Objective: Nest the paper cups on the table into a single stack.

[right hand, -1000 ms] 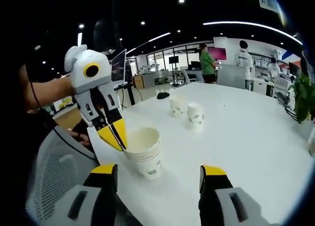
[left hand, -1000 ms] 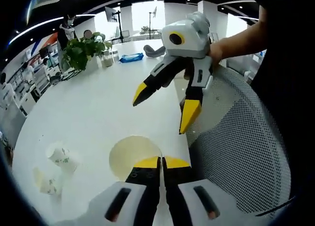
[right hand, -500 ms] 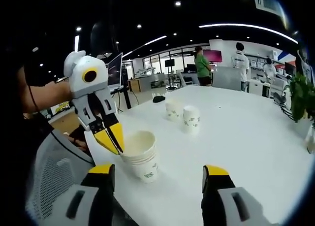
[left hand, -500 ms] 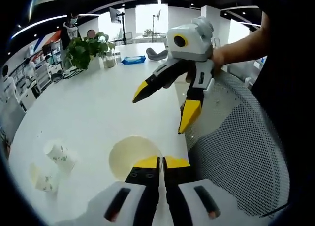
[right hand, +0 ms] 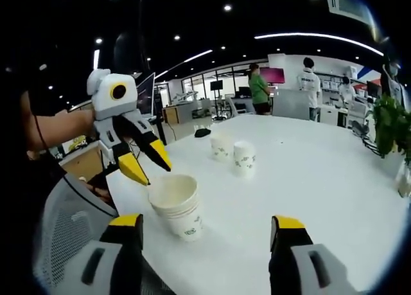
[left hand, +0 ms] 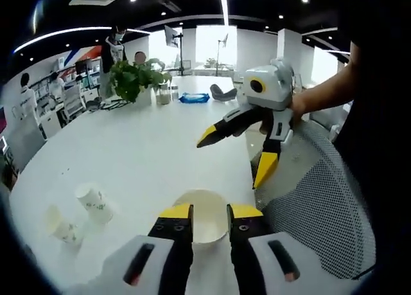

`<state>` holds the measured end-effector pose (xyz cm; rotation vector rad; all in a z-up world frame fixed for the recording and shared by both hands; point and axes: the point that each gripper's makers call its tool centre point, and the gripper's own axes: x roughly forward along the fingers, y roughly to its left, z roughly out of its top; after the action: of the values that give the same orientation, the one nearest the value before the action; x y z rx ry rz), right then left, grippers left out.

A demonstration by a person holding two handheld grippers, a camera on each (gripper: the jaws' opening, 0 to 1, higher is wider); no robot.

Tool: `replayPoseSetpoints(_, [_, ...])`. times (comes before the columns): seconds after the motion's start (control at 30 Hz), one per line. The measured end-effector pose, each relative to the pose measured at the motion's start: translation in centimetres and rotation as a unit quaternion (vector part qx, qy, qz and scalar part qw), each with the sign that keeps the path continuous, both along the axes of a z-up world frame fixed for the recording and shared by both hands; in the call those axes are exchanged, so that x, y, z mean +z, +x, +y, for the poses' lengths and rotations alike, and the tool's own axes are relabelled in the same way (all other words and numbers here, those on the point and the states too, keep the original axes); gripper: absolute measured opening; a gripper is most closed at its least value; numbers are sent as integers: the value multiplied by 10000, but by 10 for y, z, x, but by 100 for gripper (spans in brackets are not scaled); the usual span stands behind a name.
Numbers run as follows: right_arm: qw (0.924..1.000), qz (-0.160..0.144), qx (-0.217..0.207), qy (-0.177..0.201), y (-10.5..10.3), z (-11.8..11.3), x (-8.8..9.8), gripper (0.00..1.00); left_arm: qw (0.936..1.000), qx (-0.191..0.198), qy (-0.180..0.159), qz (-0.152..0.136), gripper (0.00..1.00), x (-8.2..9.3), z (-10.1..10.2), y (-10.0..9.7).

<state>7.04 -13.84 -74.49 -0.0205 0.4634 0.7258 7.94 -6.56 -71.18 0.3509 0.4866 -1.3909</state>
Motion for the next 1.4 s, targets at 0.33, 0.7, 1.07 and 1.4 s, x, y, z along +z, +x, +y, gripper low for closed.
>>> replayPoseSetpoints(0.33, [9997, 8, -214, 140, 5, -6, 2, 89, 9973, 654, -316, -110, 39, 11, 16, 38])
replayPoseSetpoints(0.7, [9995, 46, -253, 156, 5, -7, 1, 90, 9941, 985, -396, -199, 46, 11, 28, 66])
replayPoseSetpoints(1.07, [9992, 55, -335, 205, 7, -10, 2, 91, 9893, 1367, -368, -340, 53, 7, 30, 101])
replayPoseSetpoints(1.4, [9992, 64, -361, 177, 8, -10, 0, 91, 9845, 1637, -328, -535, 57, -5, 33, 138])
